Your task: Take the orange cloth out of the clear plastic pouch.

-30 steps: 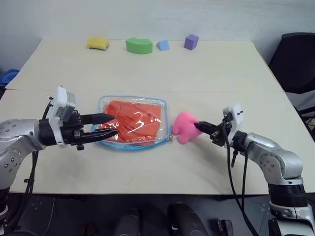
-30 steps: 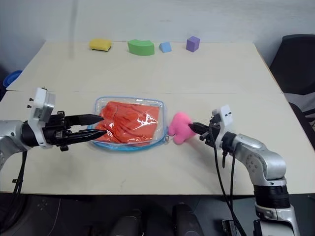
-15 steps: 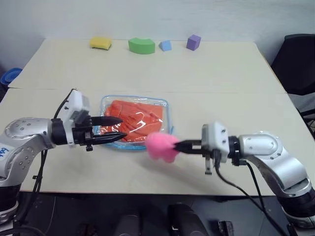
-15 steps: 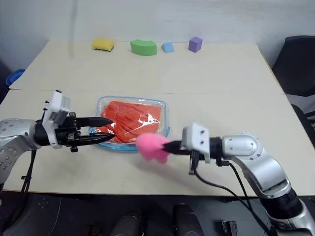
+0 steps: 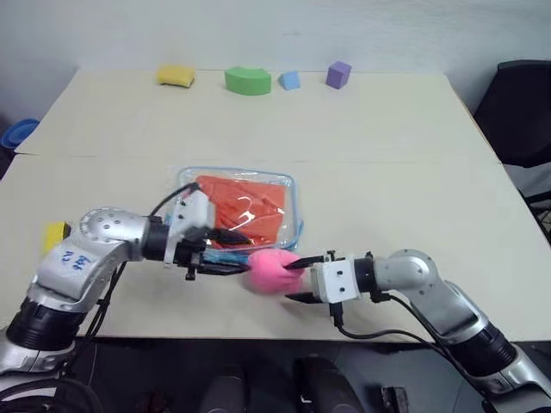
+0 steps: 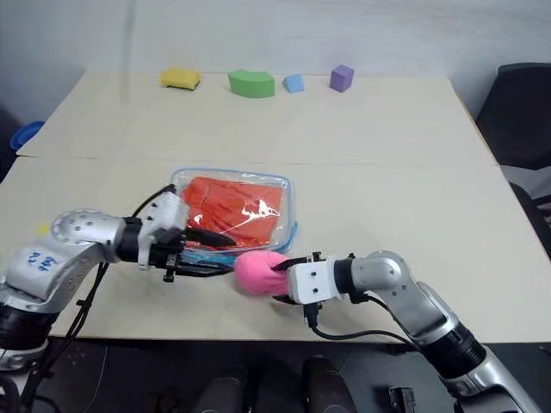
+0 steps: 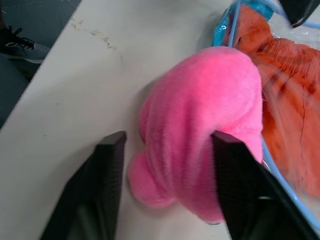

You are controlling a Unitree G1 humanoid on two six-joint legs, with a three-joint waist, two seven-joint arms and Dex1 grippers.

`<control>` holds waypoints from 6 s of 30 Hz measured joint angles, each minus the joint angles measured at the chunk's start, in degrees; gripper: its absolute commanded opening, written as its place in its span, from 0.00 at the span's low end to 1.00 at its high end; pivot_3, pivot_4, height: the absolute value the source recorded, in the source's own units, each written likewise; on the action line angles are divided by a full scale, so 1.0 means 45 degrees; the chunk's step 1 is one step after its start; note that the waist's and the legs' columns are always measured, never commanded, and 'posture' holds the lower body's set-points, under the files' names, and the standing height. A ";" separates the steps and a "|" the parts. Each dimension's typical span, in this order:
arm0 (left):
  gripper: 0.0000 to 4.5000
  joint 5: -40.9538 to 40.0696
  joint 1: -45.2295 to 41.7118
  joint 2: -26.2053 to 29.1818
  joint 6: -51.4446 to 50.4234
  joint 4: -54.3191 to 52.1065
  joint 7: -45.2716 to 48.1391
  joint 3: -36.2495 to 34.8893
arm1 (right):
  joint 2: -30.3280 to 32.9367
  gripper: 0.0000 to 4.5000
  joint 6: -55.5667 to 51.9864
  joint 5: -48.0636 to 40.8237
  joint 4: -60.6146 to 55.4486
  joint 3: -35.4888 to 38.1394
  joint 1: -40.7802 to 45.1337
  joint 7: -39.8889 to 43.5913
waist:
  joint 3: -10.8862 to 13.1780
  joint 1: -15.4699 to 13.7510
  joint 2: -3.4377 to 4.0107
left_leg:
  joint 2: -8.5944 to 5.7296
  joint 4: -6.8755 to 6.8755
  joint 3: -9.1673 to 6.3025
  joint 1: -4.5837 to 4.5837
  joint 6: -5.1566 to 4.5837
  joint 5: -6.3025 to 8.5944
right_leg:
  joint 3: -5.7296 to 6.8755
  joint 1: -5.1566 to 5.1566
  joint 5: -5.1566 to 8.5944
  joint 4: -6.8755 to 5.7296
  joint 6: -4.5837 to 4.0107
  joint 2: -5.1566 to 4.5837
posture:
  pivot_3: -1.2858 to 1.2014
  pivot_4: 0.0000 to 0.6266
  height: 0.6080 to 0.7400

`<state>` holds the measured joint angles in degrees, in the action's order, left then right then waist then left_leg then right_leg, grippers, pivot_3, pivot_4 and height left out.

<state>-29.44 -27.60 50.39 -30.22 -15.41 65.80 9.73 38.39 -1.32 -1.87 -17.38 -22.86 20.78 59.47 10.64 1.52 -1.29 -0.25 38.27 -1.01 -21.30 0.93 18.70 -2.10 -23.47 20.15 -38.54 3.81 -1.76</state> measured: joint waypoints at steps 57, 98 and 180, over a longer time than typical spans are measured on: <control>0.00 0.0446 0.6387 -0.0747 -0.0923 -0.1410 -0.1677 -0.6112 | 0.0051 0.01 0.9873 0.2968 1.1107 0.0432 0.6086 -0.0039 | 0.0006 0.0088 0.0012 | 0.0009 0.0081 0.0002 -0.0025 -0.0062 0.0041 | -0.0001 -0.0009 0.0000 -0.0024 0.0001 -0.0010 | 0.52 0.24 1.00; 0.68 -0.1826 0.1512 0.2085 -0.2292 -0.0858 -0.1185 -0.5580 | 0.4666 0.84 -0.4906 -0.8652 -0.2087 0.6174 -0.2665 0.1019 | -0.0013 -0.0235 0.0067 | -0.0015 -0.0024 -0.0015 0.0033 -0.0085 0.0055 | 0.0021 0.0081 -0.0005 0.0104 0.0009 -0.0047 | 0.52 0.24 1.00; 0.00 0.1608 -0.1134 -0.4746 -0.1020 0.0984 -0.3712 -0.0416 | -0.3471 0.47 -0.2335 0.4667 0.3865 -0.0696 0.1971 -0.6682 | -0.0005 -0.0022 0.0017 | -0.0006 0.0162 -0.0013 -0.0030 -0.0037 0.0035 | 0.0003 0.0011 -0.0010 -0.0063 0.0018 0.0000 | 0.52 0.24 1.00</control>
<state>-22.20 -32.70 29.04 -34.81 -10.98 49.09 7.86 22.77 -11.83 19.13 0.01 -25.99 29.65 29.40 10.62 1.42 -1.21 -0.27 39.00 -1.07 -21.43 0.77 18.86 -2.08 -23.42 20.10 -38.83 3.89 -1.76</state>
